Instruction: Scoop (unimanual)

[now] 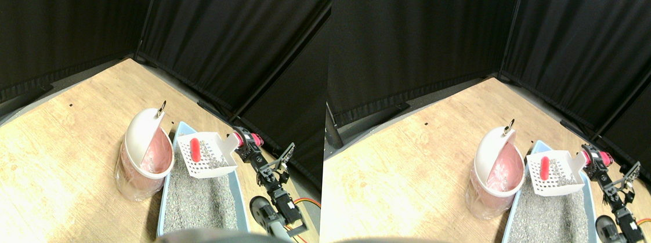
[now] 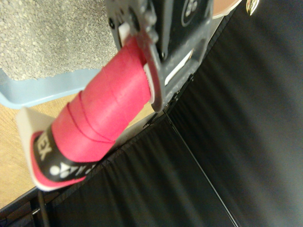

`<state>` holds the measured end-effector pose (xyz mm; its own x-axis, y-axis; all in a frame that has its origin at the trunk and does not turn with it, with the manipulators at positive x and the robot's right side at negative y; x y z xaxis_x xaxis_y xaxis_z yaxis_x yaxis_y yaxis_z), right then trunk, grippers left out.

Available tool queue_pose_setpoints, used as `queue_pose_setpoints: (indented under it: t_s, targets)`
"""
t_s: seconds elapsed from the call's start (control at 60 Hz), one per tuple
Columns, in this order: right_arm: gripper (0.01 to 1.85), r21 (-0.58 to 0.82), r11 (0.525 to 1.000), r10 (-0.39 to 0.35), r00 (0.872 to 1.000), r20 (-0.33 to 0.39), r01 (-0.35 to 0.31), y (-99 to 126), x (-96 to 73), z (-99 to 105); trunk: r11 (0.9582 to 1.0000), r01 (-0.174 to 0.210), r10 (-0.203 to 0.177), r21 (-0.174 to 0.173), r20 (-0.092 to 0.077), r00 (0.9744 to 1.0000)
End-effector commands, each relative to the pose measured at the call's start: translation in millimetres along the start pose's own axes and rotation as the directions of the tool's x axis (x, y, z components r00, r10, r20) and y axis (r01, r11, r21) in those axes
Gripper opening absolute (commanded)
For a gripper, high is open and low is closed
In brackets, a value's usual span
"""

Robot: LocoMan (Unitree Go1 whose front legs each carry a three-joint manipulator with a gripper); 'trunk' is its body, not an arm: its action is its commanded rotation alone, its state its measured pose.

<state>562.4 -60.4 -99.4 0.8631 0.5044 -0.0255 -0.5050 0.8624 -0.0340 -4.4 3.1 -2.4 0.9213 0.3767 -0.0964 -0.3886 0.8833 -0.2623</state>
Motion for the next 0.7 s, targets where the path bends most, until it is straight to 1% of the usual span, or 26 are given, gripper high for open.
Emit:
queue_pose_setpoints:
  t_s: [0.017, 0.183, 0.25, 0.283, 0.317, 0.433, 0.517, 0.6, 0.7]
  targets:
    - [0.05, 0.015, 0.999, 0.034, 0.998, 0.055, -0.035, 11, 2.8, 10, 0.9995, -0.032, 0.032, 0.005, -0.008, 0.9995]
    - [0.05, -0.015, 0.999, 0.052, 0.998, 0.02, -0.052, 20, 7.3, 11, 0.9991, -0.043, 0.043, -0.003, -0.003, 0.9991]
    - [0.05, -0.056, 0.997, 0.046, 0.999, -0.016, -0.047, 24, 9.2, 12, 0.9988, -0.049, 0.049, -0.005, -0.004, 0.9988]
    - [0.05, -0.063, 0.997, 0.047, 0.999, -0.018, -0.048, 25, 9.5, 12, 0.9987, -0.05, 0.05, -0.005, -0.005, 0.9987]
    - [0.05, -0.099, 0.994, 0.046, 0.998, -0.03, -0.049, 28, 10.9, 12, 0.9987, -0.051, 0.051, -0.006, -0.006, 0.9987]
    - [0.05, -0.122, 0.99, 0.06, 0.997, -0.038, -0.064, 32, 13.3, 13, 0.9984, -0.055, 0.055, -0.01, -0.006, 0.9985]
    - [0.05, -0.136, 0.99, 0.041, 0.998, -0.05, -0.048, 34, 14.3, 15, 0.9984, -0.057, 0.056, -0.01, -0.005, 0.9984]
    - [0.05, -0.178, 0.983, 0.028, 0.998, -0.061, -0.039, 36, 14.9, 18, 0.9984, -0.056, 0.056, -0.01, -0.004, 0.9984]
    - [0.05, -0.214, 0.976, 0.031, 0.999, -0.044, -0.039, 37, 15.6, 20, 0.9985, -0.054, 0.054, -0.011, -0.003, 0.9985]
